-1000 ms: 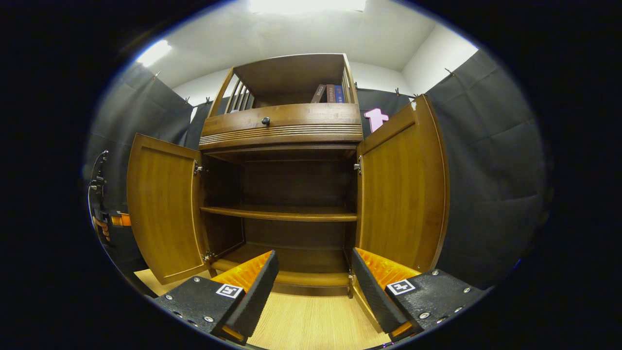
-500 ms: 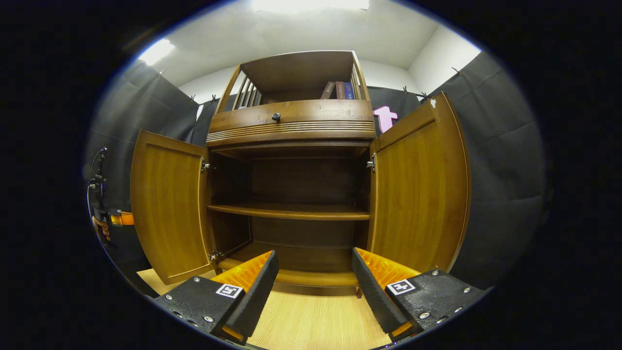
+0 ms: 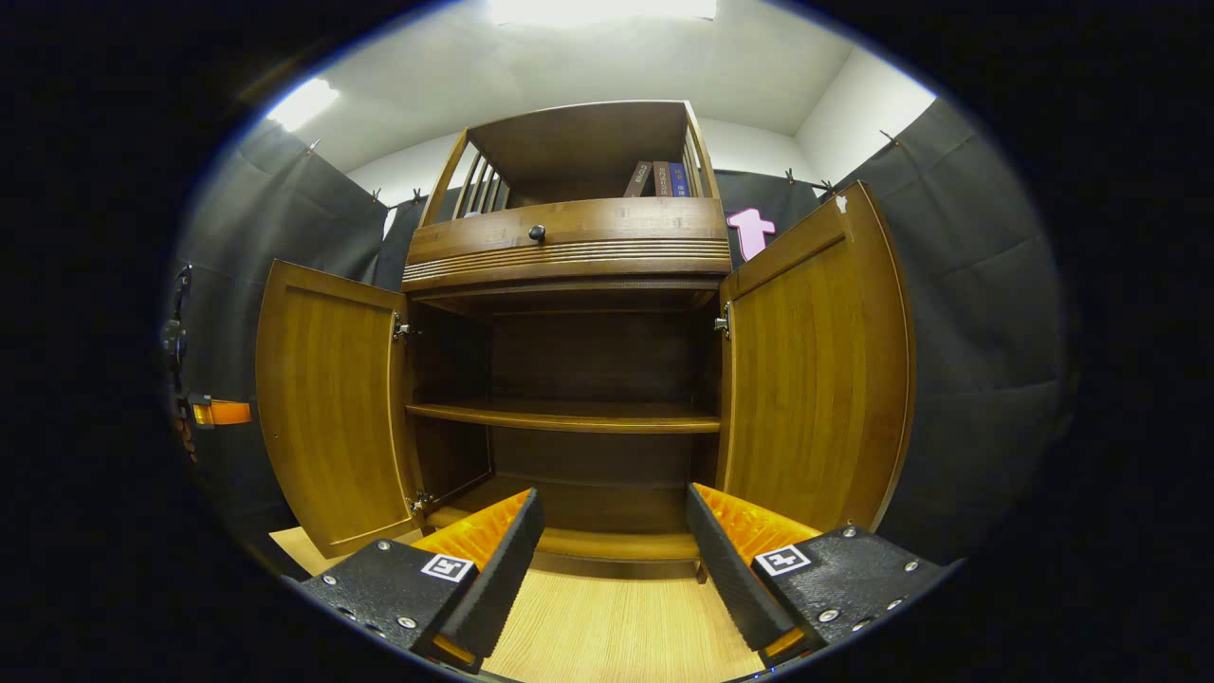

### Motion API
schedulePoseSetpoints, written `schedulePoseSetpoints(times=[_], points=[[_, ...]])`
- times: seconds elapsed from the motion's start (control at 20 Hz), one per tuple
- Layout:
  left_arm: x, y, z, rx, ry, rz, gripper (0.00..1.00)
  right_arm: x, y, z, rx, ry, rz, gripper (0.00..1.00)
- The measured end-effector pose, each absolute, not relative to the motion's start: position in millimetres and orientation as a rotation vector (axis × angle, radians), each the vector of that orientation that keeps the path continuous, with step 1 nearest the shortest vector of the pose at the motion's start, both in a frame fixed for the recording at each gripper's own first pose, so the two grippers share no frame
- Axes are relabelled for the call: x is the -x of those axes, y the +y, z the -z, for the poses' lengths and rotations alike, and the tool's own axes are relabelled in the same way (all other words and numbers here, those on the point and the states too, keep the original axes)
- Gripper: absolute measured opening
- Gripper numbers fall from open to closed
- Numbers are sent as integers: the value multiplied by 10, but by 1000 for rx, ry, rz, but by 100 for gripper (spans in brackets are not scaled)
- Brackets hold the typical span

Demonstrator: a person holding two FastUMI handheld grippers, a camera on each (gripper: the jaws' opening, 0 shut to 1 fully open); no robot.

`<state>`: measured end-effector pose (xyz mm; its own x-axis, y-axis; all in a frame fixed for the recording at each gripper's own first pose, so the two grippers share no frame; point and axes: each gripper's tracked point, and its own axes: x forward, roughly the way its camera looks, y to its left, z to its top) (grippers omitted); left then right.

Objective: Open the right door of the double-door shoe cabinet with the right hand, and open the left door with the left hand.

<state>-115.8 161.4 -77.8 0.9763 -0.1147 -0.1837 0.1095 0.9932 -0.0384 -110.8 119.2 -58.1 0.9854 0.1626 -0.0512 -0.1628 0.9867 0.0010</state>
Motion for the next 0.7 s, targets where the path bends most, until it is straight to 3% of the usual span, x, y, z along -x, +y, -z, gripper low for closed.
schedulePoseSetpoints(times=[0.05, 0.15, 0.3, 0.5, 0.6, 0.7], points=[[1212, 1527, 723, 33, 181, 124, 7, 1115, 1172, 562, 5, 49, -164, 98], [1257, 1363, 633, 31, 170, 140, 7, 1115, 1125, 528, 3, 47, -163, 92], [1290, 1028, 548, 17, 158, 185, 10, 1109, 1029, 457, -4, 41, -151, 92], [1236, 736, 455, -8, 178, 186, 7, 1104, 941, 308, -19, 25, -142, 92], [1178, 576, 395, 12, 180, 178, 10, 1134, 889, 248, -22, 14, -138, 92], [1113, 441, 313, 45, 173, 181, 19, 1166, 852, 180, -17, 8, -135, 92]])
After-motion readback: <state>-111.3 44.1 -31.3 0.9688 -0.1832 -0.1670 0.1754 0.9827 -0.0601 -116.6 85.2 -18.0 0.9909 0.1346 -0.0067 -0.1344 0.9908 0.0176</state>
